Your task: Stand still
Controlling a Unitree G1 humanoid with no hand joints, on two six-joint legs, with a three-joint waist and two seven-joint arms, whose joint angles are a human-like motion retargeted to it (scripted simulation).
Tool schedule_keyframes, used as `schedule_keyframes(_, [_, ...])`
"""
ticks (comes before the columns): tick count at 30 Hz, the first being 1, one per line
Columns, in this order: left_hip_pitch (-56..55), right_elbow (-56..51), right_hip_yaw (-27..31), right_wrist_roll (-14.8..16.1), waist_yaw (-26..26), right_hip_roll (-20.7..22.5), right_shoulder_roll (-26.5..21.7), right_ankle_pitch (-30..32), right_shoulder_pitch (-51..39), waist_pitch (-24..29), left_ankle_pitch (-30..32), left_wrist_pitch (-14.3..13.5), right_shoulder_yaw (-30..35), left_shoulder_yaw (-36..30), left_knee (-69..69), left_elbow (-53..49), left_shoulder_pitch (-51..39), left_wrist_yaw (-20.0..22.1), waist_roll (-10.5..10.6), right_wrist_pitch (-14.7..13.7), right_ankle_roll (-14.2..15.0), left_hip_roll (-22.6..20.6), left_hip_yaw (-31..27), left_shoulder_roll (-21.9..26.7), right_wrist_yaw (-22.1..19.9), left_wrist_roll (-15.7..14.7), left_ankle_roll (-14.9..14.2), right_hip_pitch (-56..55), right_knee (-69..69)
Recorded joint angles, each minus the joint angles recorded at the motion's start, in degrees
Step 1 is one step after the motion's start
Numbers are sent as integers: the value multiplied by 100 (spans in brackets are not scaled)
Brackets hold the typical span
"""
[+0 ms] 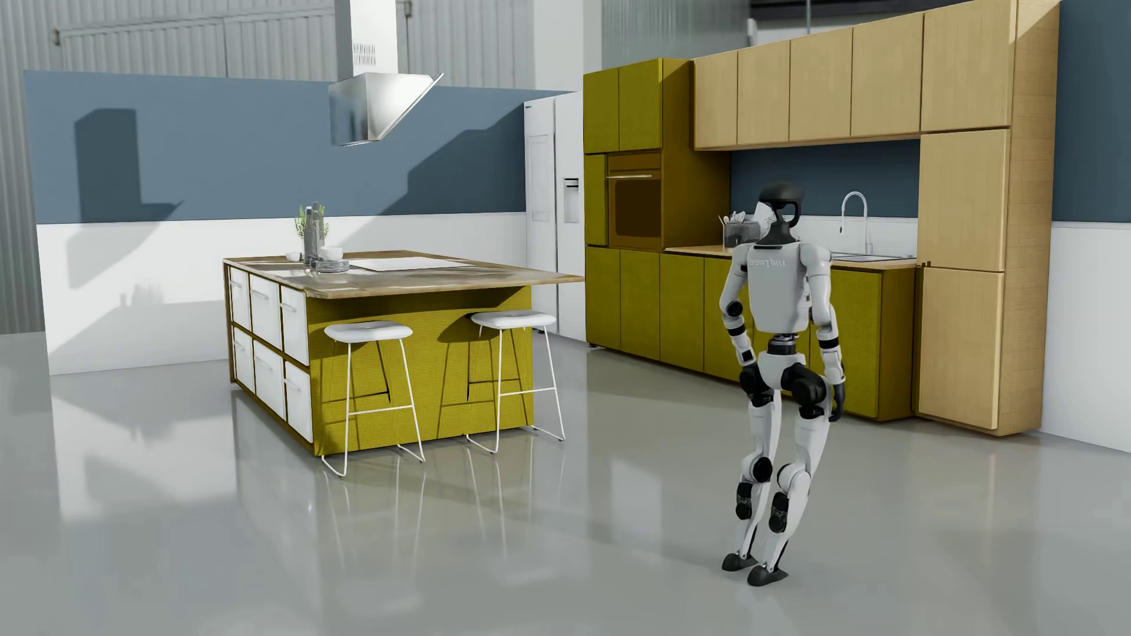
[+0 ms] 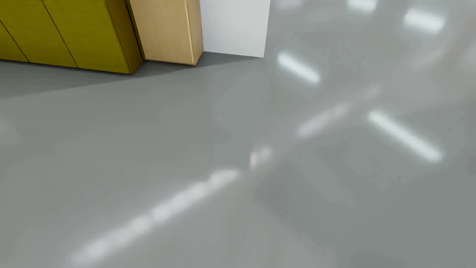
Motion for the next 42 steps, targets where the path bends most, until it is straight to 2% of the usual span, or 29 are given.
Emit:
schedule_keyframes(25, [25,-114,0,0,23,22,13,20,79,17,30,0,-142,42,-4,-93,53,0,44,0,0,24,0,-27,0,0,0,24,-6])
schedule_keyframes(42, [132,-66,0,0,19,8,46,29,78,52,-44,0,-102,-4,-36,-85,26,0,-10,0,0,-14,0,2,0,0,0,144,-90])
